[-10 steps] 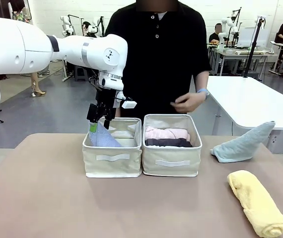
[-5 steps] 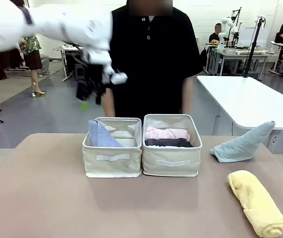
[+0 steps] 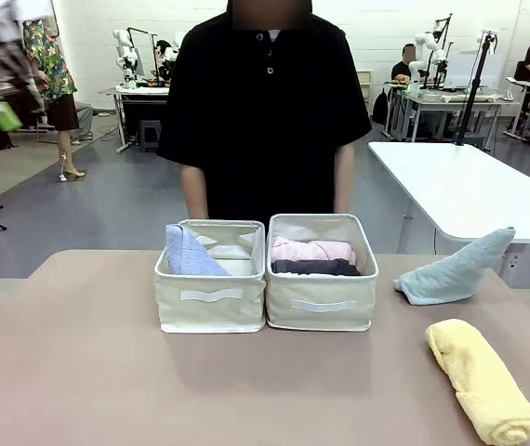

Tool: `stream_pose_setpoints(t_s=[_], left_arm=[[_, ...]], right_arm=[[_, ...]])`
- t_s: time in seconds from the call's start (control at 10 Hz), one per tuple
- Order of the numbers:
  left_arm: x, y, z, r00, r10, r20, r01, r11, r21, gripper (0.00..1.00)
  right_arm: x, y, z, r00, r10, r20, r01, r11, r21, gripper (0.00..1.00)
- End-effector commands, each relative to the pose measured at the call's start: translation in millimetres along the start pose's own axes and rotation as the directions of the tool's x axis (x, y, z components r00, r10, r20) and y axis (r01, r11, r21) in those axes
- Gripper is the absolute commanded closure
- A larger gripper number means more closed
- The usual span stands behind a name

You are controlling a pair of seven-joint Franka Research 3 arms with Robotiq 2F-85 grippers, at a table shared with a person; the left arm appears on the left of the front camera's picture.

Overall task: Sort the towels based on their folding style.
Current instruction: Pick up one triangle-folded towel and place it in the left Fabric basket, then pick up another triangle-folded towel from the table and place it in the left Fabric basket.

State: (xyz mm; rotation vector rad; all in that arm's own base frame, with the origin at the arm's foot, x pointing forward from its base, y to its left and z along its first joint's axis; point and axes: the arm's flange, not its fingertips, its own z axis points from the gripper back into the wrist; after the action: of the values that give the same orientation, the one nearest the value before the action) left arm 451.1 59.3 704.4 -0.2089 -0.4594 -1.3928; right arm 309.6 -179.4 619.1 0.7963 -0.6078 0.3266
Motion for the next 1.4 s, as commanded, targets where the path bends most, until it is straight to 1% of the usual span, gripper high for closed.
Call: stream_pose_setpoints(t_s=[0.0,0.1,0.2,0.3,0.9,1.0,1.1,1.3], left_arm=[[-40.5,-17.1,-23.1,0.983,0.060,0.176,-0.076,0.993,0.089,0.00],[-60.6,-17.7,-22.2,0.976,0.100,0.194,-0.113,0.992,0.058,0.00],[-61.6,-5.5,-31.0,0.985,0.121,0.126,-0.119,0.992,-0.029,0.00],[-69.8,-15.2,-1.9,0.981,0.126,0.150,-0.133,0.990,0.042,0.00],[-70.3,-14.3,-1.7,0.980,0.122,0.160,-0.130,0.990,0.045,0.00],[-89.8,-5.2,7.3,0.940,0.103,0.324,-0.098,0.995,-0.031,0.00],[-104.3,0.7,10.9,0.888,0.085,0.451,-0.075,0.996,-0.039,0.00],[-125.6,-0.5,7.7,0.792,0.085,0.605,-0.087,0.996,-0.027,0.00]], right_arm=[[2.1,-0.3,0.5,1.000,0.016,0.014,-0.016,1.000,0.023,0.00],[2.1,-0.3,0.5,1.000,0.016,0.014,-0.016,1.000,0.023,0.00],[2.1,-0.3,0.5,1.000,0.016,0.014,-0.016,1.000,0.023,0.00],[2.1,-0.3,0.5,1.000,0.016,0.014,-0.016,1.000,0.023,0.00],[2.1,-0.3,0.5,1.000,0.016,0.014,-0.016,1.000,0.023,0.00],[2.1,-0.3,0.5,1.000,0.016,0.014,-0.016,1.000,0.023,0.00],[2.1,-0.3,0.5,1.000,0.016,0.014,-0.016,1.000,0.023,0.00],[2.1,-0.3,0.5,1.000,0.016,0.014,-0.016,1.000,0.023,0.00]])
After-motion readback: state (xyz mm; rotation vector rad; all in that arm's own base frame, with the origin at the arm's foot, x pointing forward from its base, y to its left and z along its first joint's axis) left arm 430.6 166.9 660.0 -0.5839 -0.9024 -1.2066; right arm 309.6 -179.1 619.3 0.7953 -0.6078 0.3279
